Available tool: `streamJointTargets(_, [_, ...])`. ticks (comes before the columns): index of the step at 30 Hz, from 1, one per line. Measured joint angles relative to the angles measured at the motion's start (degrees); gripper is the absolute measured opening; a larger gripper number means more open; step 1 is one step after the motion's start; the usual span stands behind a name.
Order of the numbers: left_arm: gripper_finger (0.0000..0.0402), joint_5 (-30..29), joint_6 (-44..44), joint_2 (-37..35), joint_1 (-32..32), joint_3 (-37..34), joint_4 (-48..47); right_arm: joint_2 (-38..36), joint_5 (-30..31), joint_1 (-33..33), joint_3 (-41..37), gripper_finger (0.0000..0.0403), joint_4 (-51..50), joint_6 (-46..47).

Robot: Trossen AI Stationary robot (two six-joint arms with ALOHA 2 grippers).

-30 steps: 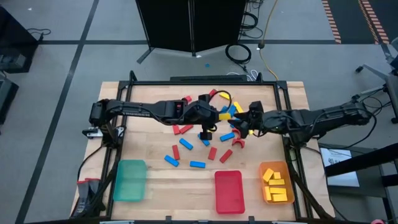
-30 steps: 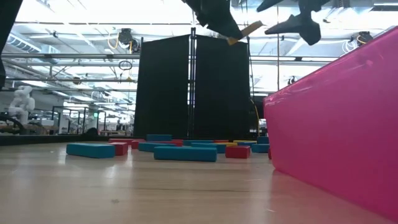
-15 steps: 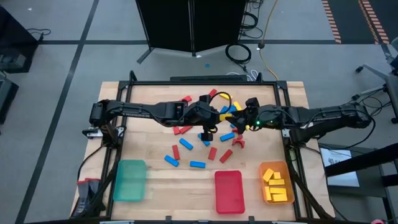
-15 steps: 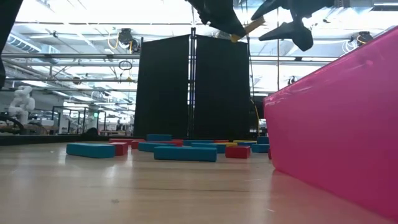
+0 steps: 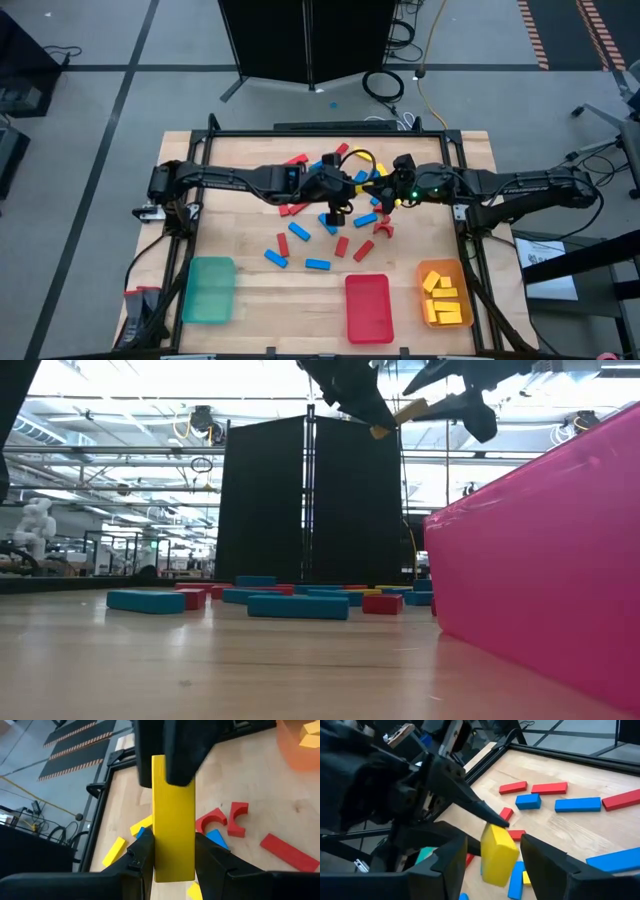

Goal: Sort blocks
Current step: Put the yellow block into the orange bin

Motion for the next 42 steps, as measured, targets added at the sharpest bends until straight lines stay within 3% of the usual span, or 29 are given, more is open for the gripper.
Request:
streamJointTargets(12, [0.0107, -0.15, 1.60, 0.00, 0.00, 0.00, 1.61, 3.42, -4.09, -1.37, 0.00, 0.0170, 0.19, 0.66])
streamJointTargets(22, [0.0107, -0.27, 1.77, 0.00, 0.00, 0.00, 1.61, 3.22, -4.06, -1.35, -0.02, 0.0119, 1.29, -0.99])
streamJointTargets(31, [0.0107, -0.26, 1.85, 0.00, 0.00, 0.00, 1.87, 2.51, -4.14, -1.35, -0.02, 0.0112, 1.17, -1.09])
streamJointTargets(36, [0.0107, -1.19, 2.26, 0.00, -0.04, 0.00, 1.82, 2.51, -5.28, -1.39, -0.02, 0.0054, 0.88, -0.26])
streamJointTargets(42, [0.0107, -1.13, 2.25, 0.00, -0.04, 0.00, 1.83, 2.49, -5.25, -1.39, -0.02, 0.0052, 0.77, -1.33])
